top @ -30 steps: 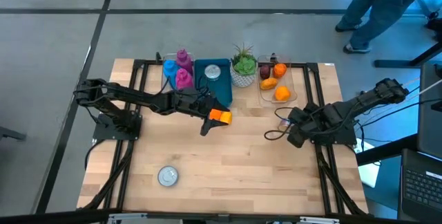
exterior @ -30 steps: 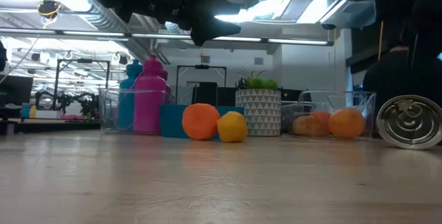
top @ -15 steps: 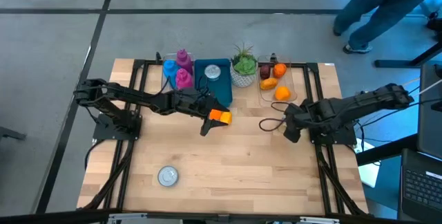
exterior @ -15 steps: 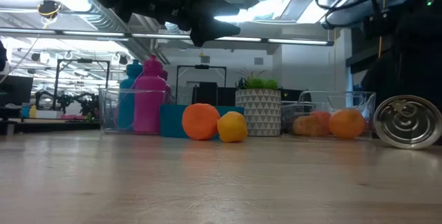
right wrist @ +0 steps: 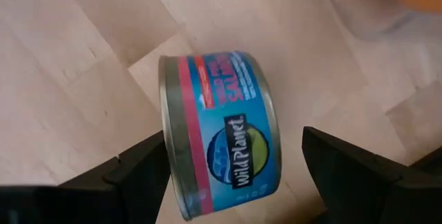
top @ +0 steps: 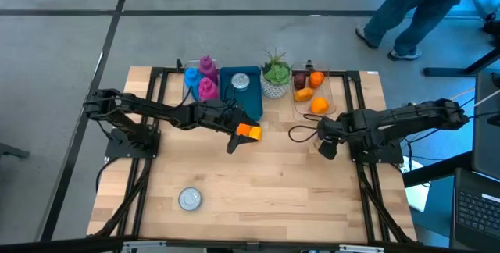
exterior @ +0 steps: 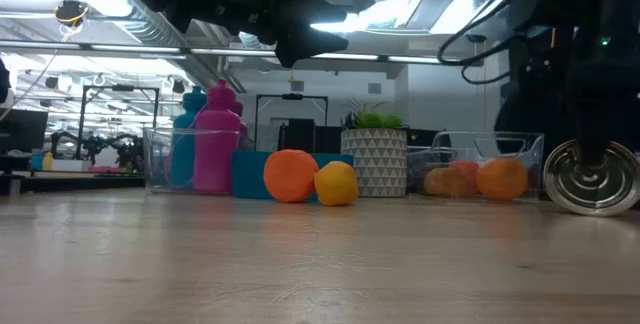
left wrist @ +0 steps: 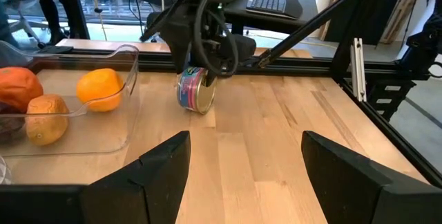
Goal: Pick & Place Food Item
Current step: Put the blue pink tuna can into the blue bin
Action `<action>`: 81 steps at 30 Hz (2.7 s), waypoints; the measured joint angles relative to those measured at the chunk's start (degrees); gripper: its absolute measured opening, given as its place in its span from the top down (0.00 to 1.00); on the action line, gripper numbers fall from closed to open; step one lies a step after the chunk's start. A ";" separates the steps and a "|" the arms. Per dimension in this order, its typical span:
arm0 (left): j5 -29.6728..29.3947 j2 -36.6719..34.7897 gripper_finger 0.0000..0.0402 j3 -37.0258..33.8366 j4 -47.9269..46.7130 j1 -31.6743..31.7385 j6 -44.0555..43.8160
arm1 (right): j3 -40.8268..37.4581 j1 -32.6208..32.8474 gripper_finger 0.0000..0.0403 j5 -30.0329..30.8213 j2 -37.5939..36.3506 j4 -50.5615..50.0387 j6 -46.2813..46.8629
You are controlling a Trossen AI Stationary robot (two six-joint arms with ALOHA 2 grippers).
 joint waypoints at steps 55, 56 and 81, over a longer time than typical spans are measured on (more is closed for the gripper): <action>0.56 -13.16 0.34 0.00 -11.92 11.01 0.73 | 13.31 -12.69 0.52 -19.44 0.24 38.53 -35.53; 0.73 -13.16 0.34 0.00 -12.29 11.49 0.88 | 13.29 -14.15 0.52 -20.45 0.83 39.46 -36.21; 6.32 -11.86 0.34 0.00 -9.55 17.94 -6.21 | 13.29 -30.13 0.52 -46.28 22.78 76.79 -32.40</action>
